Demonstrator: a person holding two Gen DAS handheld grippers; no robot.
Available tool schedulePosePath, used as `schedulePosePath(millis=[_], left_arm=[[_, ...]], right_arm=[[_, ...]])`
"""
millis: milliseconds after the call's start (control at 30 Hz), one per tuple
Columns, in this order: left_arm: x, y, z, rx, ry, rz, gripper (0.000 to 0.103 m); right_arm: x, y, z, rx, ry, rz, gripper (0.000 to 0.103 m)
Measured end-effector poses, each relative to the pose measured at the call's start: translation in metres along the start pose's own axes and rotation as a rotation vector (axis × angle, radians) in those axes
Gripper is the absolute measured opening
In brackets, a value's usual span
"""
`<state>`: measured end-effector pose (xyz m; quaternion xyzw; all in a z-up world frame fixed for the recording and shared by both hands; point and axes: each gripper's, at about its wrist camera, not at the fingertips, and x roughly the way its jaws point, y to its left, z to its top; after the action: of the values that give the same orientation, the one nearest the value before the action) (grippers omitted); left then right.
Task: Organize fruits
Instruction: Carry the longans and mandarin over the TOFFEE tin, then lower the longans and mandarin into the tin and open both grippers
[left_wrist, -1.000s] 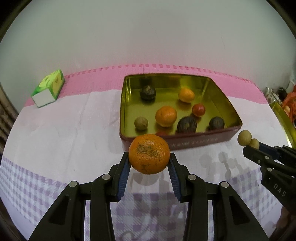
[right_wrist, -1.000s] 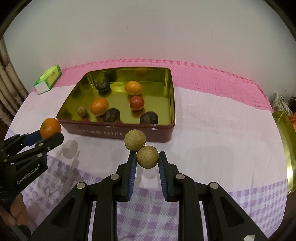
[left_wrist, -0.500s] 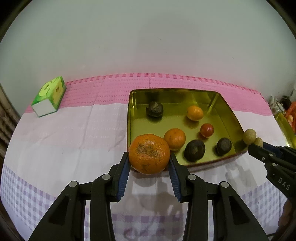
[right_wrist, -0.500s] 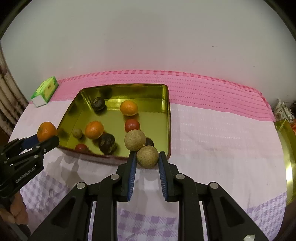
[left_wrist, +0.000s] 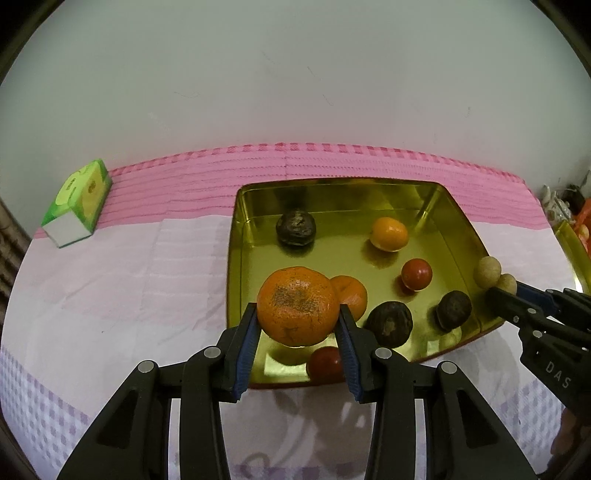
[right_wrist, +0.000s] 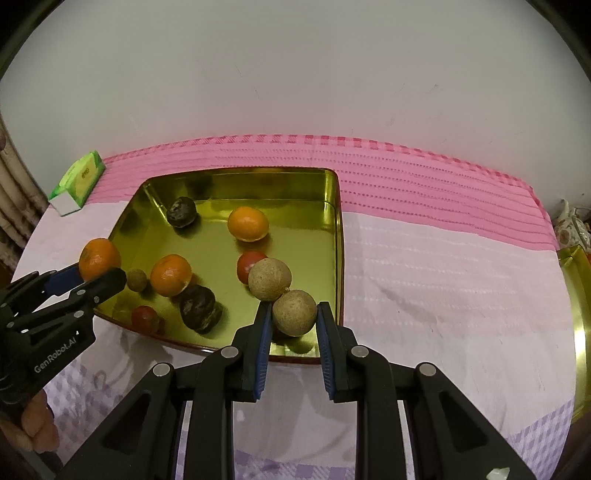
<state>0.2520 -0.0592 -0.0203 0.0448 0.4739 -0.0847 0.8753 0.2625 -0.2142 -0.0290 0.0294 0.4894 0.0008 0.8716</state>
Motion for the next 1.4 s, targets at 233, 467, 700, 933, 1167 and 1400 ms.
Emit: schedulePosePath(millis=[233, 467, 700, 933, 1167, 1400], left_arm=[[0.012, 0.0, 0.005, -0.001, 0.016, -0.008, 0.042], [0.022, 0.002, 0.008, 0.006, 0.03, -0.01, 0.042], [0.029, 0.001, 0.007, 0.0, 0.04, -0.013, 0.042], [0.029, -0.002, 0.009, 0.01, 0.033, -0.007, 0.042], [0.027, 0.001, 0.007, 0.002, 0.038, -0.006, 0.043], [0.025, 0.004, 0.004, -0.011, 0.046, -0.007, 0.044]], right_arm=[[0.012, -0.002, 0.005, 0.0, 0.018, -0.009, 0.022], [0.023, -0.002, 0.008, -0.003, 0.036, -0.012, 0.022], [0.033, 0.0, 0.009, -0.003, 0.05, -0.007, 0.022], [0.036, -0.002, 0.008, 0.0, 0.057, -0.004, 0.022], [0.037, -0.003, 0.006, 0.008, 0.062, 0.005, 0.023], [0.034, -0.003, 0.002, 0.008, 0.068, 0.013, 0.023]])
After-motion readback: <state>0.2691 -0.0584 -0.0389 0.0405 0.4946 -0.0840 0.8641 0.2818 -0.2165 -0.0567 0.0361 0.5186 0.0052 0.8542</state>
